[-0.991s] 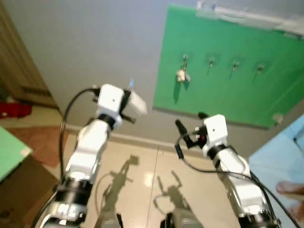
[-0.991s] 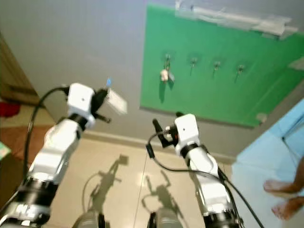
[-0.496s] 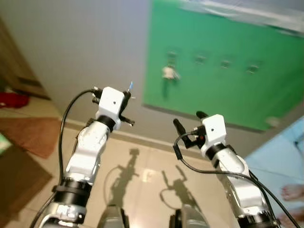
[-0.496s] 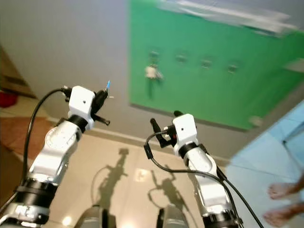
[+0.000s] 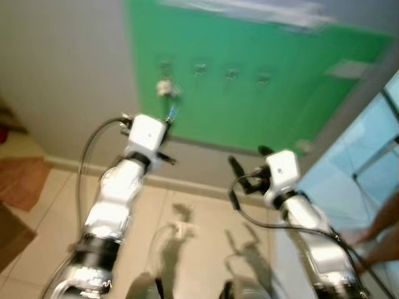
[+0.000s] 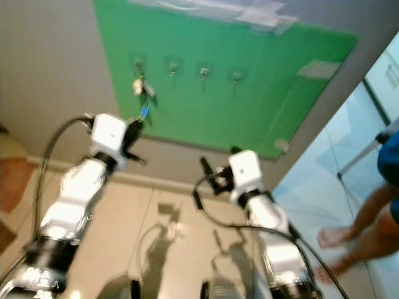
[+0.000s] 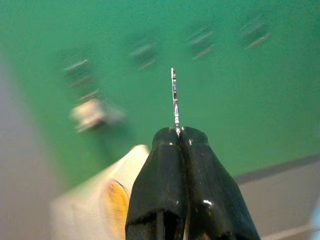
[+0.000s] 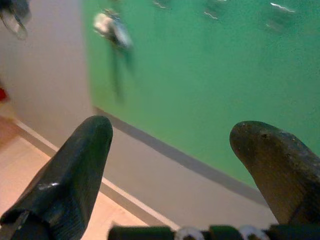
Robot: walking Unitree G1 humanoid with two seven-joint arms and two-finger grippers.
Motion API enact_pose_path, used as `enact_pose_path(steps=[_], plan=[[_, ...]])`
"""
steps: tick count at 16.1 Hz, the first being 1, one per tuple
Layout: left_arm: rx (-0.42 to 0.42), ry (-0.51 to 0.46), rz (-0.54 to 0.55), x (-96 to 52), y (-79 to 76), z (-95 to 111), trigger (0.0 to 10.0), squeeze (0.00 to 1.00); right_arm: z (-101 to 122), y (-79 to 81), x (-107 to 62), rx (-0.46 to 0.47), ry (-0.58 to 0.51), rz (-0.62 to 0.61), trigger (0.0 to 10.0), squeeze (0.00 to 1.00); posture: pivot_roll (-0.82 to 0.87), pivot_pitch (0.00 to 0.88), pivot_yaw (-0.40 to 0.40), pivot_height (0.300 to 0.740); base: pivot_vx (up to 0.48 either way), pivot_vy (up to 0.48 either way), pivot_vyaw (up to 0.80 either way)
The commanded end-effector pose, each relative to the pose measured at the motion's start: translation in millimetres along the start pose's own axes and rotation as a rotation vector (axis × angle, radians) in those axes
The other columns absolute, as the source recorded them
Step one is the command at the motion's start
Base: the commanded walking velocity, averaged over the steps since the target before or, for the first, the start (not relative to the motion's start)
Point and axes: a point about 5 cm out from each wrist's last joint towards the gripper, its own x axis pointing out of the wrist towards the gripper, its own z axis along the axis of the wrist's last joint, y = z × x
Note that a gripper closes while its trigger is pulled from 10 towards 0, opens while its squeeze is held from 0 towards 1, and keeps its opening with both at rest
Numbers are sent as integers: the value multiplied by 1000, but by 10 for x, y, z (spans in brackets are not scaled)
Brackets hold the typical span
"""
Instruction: Hang keys on a hook
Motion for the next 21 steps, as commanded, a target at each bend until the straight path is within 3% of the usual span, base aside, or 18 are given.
enact_pose_path(steps=[1,14,17,21], plan=[[12,-4,1,-16,74,24,0,0,76,31,43,-3,-27,9,10000,0,-106,141,-46,710,0,0,0],[44,9,5,35,71,35,0,0,65,21,43,-6,-25,9,10000,0,-109,125,-45,710,440,0,0],[82,-6,-9,59,55,75,0,0,66,27,50,-4,-25,7,10000,0,-111,132,-44,710,464,0,0],[82,-14,-4,68,64,115,0,0,60,32,35,-2,-24,6,10000,0,-115,142,-41,710,0,0,0]])
